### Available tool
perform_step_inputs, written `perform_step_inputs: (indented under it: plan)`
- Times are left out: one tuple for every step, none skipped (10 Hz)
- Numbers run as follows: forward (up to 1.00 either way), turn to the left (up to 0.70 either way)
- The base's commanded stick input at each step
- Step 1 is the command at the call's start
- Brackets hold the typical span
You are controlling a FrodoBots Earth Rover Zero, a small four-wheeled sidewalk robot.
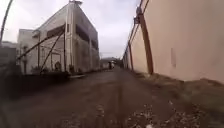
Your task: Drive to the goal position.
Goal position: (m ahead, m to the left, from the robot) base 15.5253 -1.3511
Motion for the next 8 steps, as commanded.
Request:
perform_step_inputs:
  plan:
    - [1.0, 0.0]
    - [1.0, 0.0]
    - [1.0, 0.0]
    - [1.0, 0.0]
    - [1.0, 0.0]
    - [1.0, 0.0]
    - [1.0, 0.0]
    - [1.0, 0.0]
